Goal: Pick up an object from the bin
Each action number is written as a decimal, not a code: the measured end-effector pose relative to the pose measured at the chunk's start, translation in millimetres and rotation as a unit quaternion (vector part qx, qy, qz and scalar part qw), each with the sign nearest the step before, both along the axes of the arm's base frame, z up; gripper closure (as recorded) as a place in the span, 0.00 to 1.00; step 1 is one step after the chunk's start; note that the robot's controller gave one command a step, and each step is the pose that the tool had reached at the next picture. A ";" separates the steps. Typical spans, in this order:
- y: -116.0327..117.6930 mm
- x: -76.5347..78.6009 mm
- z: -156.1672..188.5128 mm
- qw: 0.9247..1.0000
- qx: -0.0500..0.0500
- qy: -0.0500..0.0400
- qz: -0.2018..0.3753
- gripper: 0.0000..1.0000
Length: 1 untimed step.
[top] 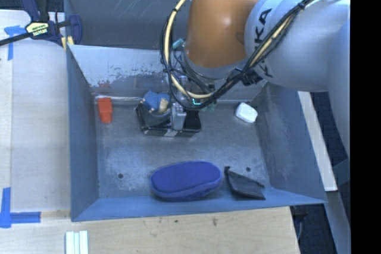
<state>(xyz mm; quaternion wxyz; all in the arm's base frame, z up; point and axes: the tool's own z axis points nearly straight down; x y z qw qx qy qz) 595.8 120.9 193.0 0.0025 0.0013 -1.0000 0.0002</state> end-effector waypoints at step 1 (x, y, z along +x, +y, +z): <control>-55.7 -4.0 -126.4 1.000 0.000 -0.004 0.014 0.00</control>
Offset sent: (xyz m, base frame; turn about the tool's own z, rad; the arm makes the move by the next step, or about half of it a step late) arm -0.0044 -0.0533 -0.1230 -0.0307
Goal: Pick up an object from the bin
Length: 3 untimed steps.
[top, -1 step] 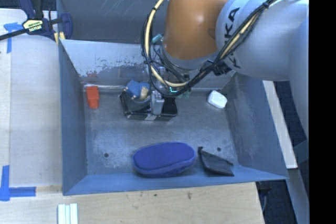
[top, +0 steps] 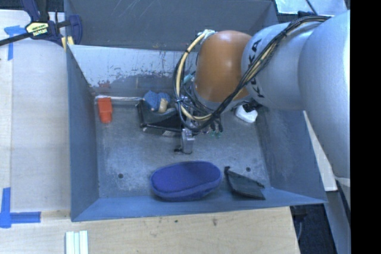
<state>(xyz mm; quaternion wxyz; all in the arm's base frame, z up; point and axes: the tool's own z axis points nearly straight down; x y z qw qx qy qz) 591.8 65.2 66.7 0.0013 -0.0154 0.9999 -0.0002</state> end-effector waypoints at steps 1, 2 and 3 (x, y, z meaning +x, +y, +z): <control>20.8 -4.3 34.4 0.997 0.001 -0.003 0.072 0.00; 8.4 0.6 39.3 1.000 0.001 -0.003 0.022 0.00; 1.5 5.9 2.5 0.999 0.000 0.001 -0.040 0.00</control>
Offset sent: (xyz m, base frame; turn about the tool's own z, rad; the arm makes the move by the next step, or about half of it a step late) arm -0.0060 0.0206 0.0333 -0.1442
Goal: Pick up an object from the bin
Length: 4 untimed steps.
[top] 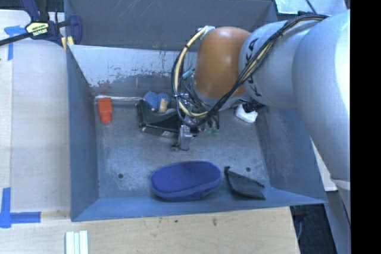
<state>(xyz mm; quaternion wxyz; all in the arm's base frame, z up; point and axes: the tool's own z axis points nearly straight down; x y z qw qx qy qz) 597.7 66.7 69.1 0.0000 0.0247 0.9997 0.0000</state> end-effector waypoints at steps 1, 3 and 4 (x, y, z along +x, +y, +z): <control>21.5 -4.9 1.4 1.000 0.000 0.000 -0.001 0.00; 20.4 -1.6 5.4 1.000 0.000 -0.003 -0.002 1.00; 19.6 -2.1 38.9 1.000 0.000 0.000 -0.003 1.00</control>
Offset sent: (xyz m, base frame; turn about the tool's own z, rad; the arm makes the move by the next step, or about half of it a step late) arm -0.0053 0.0208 0.0009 0.0054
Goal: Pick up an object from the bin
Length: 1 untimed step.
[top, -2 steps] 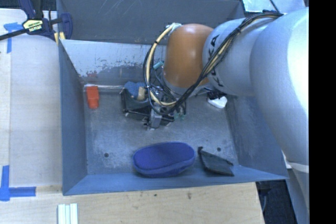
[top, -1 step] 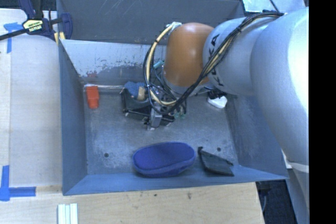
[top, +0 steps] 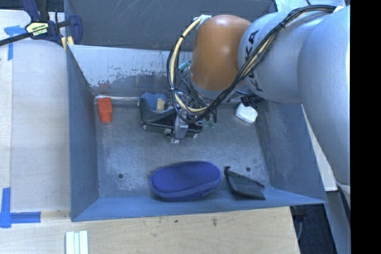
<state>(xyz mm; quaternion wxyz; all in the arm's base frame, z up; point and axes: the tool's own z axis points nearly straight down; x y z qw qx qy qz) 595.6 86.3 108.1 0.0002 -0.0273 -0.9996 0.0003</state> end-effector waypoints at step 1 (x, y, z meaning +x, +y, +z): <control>-0.7 0.9 77.1 1.000 0.000 -0.002 0.000 1.00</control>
Offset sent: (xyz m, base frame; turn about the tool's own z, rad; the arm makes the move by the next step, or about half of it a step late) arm 0.0000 0.0001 0.0753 0.0000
